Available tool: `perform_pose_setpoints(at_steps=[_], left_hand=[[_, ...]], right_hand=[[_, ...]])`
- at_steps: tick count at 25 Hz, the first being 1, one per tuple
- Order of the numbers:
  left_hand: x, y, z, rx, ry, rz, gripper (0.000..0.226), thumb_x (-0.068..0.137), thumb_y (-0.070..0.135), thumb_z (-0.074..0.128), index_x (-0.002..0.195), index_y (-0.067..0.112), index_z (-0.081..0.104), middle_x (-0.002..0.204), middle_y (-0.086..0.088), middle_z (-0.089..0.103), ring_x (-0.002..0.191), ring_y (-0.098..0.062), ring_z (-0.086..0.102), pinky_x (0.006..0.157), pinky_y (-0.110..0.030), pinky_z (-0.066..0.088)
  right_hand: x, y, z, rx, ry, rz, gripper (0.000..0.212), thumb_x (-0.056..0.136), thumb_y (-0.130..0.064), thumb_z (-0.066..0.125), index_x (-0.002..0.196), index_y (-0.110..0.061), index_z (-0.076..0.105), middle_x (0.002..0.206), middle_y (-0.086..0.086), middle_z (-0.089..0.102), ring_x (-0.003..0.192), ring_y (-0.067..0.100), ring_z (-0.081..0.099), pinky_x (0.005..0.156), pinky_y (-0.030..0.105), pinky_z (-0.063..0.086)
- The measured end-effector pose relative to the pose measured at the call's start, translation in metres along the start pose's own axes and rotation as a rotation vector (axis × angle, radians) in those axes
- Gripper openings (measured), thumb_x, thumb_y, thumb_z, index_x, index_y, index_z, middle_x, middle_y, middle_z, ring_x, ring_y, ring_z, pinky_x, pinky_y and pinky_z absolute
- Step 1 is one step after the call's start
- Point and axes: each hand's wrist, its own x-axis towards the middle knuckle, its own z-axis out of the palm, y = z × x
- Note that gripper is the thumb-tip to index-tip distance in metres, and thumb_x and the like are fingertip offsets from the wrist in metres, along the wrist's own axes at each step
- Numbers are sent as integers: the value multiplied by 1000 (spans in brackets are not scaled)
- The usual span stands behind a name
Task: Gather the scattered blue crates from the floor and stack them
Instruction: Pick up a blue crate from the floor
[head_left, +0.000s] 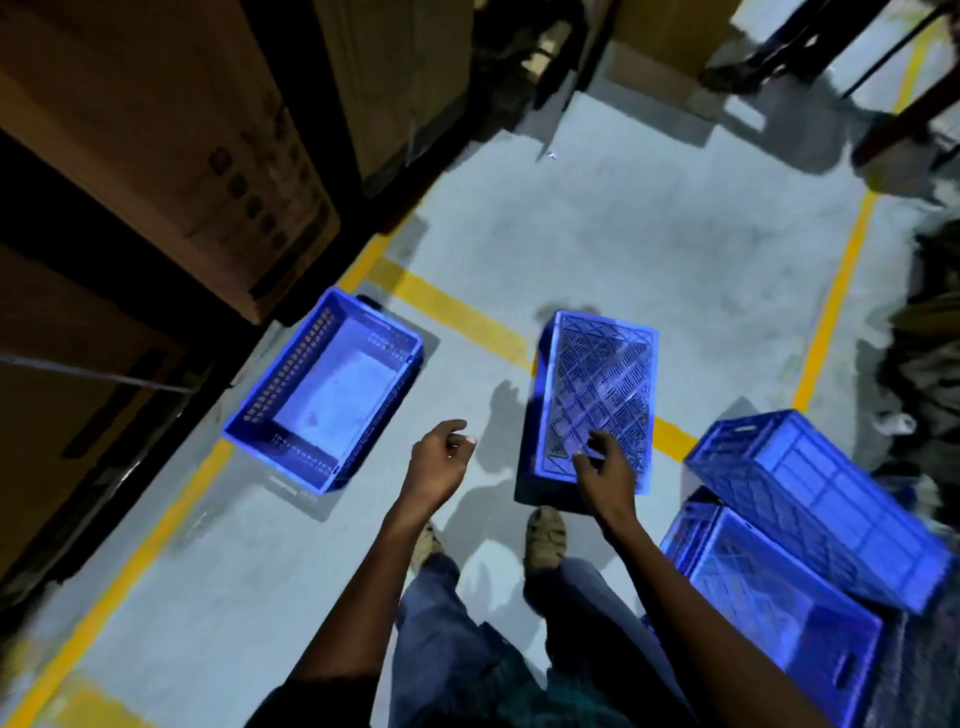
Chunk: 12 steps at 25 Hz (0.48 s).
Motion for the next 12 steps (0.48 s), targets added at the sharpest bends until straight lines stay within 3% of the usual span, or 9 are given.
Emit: perform_pose_setpoints(at_steps=[3,12], left_hand=[[10,11,50,54,-32,-30,31,94,22,62,122,10,64,98,-10,70,86,-18,62,82,-28,50],[77,-15,243,187,-102,-191,33,92,25,64,120,7,67,99,-16,73,97,-34,67,74,-26,41]], right_hand=[[12,45,-42,-1,14,68,43,89,-16,63,130,-10,54,129,10,61,111,28,62,96,43,50],[106,198,-119,-87,-12,265,45,90,-17,59,132,-6,53,130,15,61,112,34,61,91,35,46]])
